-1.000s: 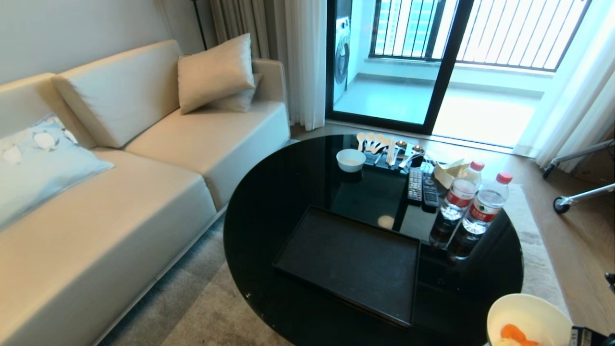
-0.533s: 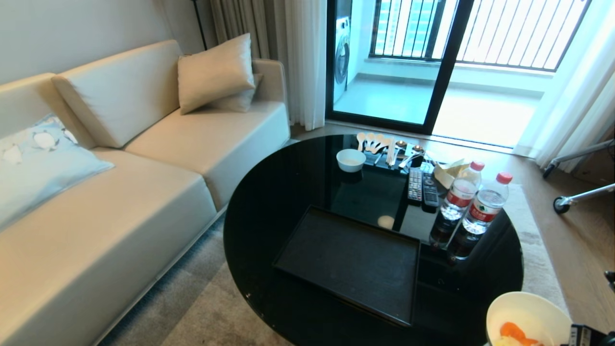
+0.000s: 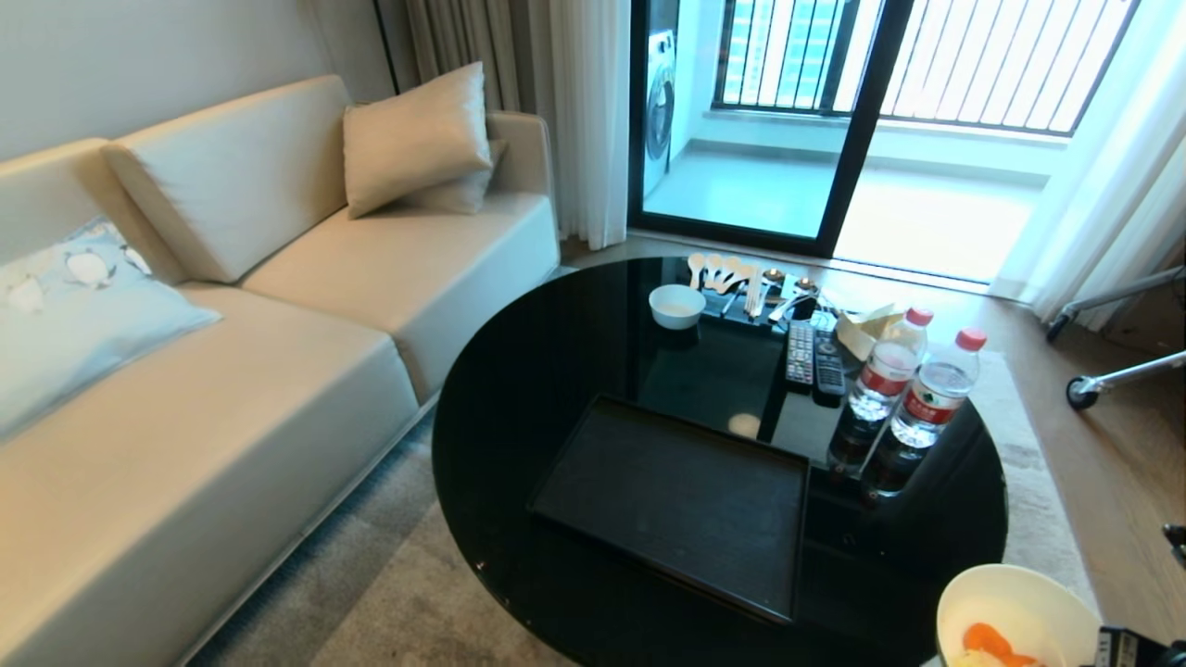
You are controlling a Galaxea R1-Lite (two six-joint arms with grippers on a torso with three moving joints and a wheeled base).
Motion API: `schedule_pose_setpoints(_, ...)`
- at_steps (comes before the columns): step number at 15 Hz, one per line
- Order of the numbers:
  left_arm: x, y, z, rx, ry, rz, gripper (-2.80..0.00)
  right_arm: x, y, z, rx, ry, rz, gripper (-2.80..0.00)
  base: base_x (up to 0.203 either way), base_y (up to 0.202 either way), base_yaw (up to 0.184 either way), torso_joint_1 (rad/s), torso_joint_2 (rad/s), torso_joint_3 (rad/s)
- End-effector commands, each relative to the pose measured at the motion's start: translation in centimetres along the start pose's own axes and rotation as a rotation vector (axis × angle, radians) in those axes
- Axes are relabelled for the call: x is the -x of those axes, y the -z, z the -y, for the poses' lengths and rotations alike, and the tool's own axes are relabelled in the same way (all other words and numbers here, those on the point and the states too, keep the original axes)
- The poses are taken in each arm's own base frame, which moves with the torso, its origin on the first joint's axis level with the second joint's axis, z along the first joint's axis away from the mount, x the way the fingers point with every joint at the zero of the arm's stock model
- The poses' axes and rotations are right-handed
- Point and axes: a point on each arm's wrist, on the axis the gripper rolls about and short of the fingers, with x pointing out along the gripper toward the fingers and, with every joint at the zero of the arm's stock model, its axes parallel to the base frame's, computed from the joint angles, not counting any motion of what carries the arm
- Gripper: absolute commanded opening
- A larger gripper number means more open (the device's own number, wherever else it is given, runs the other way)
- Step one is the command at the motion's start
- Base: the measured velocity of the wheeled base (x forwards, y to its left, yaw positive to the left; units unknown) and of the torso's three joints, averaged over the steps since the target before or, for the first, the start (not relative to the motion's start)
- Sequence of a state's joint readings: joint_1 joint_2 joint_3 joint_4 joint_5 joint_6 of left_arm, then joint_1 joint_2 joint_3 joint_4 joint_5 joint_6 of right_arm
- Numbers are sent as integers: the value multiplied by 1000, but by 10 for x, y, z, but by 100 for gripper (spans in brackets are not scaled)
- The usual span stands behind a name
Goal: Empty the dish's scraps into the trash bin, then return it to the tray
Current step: Move the bowl over the trash can
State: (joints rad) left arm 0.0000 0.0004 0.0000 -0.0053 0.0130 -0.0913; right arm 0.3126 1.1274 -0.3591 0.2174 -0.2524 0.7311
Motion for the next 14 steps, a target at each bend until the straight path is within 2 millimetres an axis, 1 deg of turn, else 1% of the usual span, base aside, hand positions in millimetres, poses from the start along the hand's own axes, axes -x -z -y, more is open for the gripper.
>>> schedule_pose_setpoints(1,0,0,0,1,-1,1,-280,0,0,0,-3,4,-3,-280,-158,0,-1,10,6,-2)
schedule_pose_setpoints(14,0,0,0,1,-1,1,-280,0,0,0,-1,5,-1,-280,-185,0,0,1,3,2)
